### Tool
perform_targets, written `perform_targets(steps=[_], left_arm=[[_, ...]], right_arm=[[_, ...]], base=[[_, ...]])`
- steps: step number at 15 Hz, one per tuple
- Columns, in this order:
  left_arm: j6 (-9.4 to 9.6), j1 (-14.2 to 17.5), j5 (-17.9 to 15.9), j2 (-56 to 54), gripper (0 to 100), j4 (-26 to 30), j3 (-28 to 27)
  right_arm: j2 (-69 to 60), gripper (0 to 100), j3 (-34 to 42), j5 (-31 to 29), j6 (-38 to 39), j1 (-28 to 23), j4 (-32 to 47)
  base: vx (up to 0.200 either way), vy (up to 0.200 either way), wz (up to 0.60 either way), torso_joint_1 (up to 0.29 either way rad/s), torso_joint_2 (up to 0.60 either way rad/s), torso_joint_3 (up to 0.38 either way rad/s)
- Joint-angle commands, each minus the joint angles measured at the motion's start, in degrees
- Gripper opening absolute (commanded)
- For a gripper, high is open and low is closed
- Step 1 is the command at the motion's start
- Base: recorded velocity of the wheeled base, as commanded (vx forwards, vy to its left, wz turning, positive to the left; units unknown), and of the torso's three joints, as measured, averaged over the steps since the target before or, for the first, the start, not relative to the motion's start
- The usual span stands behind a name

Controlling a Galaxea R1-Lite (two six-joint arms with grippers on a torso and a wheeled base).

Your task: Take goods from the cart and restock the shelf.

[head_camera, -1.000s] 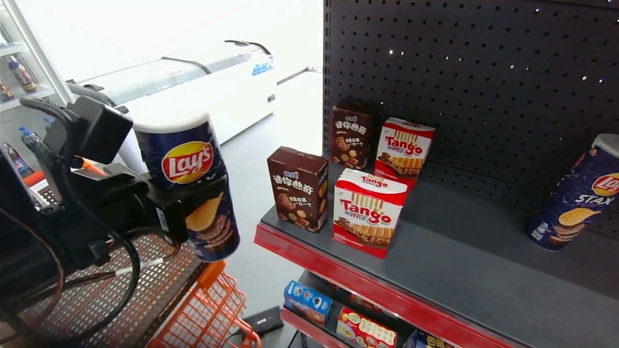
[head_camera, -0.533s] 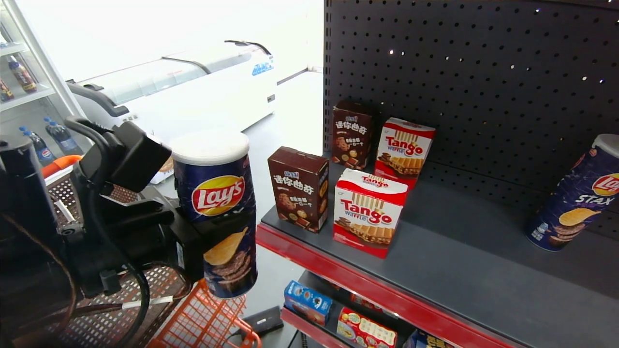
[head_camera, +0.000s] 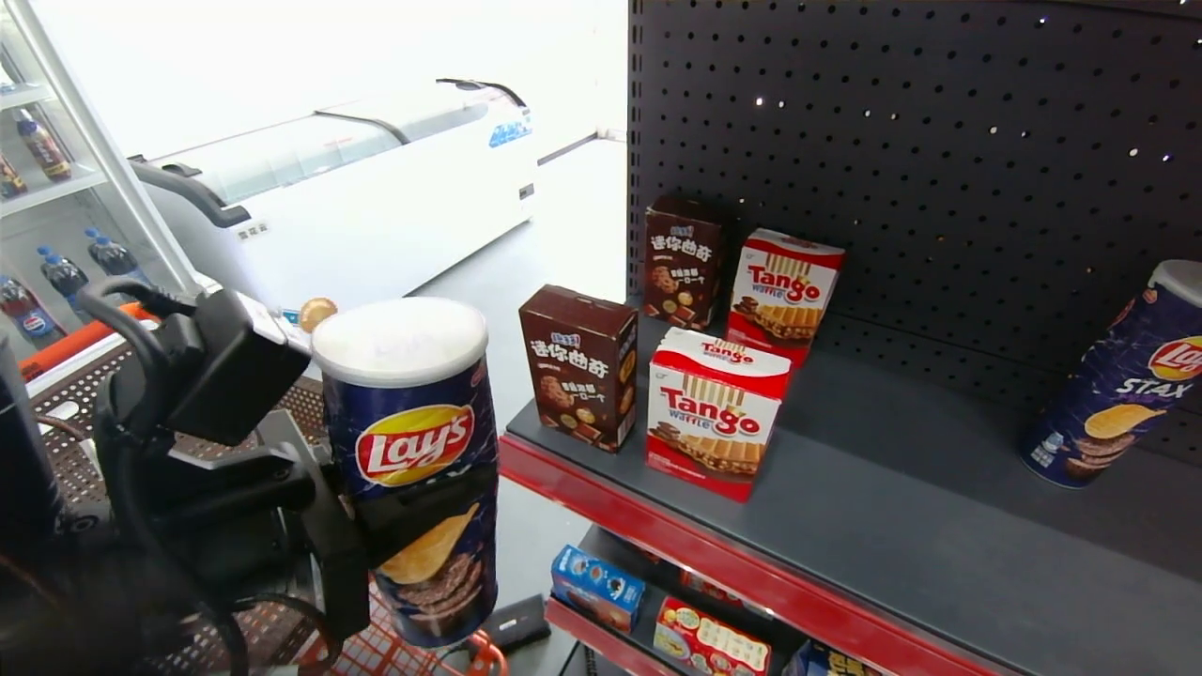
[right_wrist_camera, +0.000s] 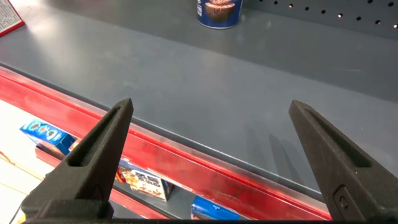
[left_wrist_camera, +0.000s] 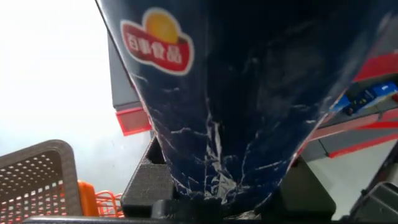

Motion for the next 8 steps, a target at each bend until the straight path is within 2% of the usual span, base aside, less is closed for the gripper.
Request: perform_targets(steps=[1,6,8], left_arm=[[-0.05,-1.3,-0.1,-2.2,0,-0.1,1.3],[-0.14,-1.9,-0.3,-2.1,0,-0.1,0.4],[-0.14,-1.9,-1.7,-2.1,0,-0.1,0.0]], right_arm=[[0.1,100,0.0,0.0,0.0,0.0,-0.1],[0.1,100,0.0,0.0,-0.1,0.0,-0.1],[0.1,100,0.0,0.0,-0.1,0.0,-0.1]], base=[[0.0,0.0,0.0,0.0,0.0,0.0],[0.0,0.0,-0.6,0.002,0.0,0.005],[0.0,0.0,-0.6,0.01,0.0,-0.002]])
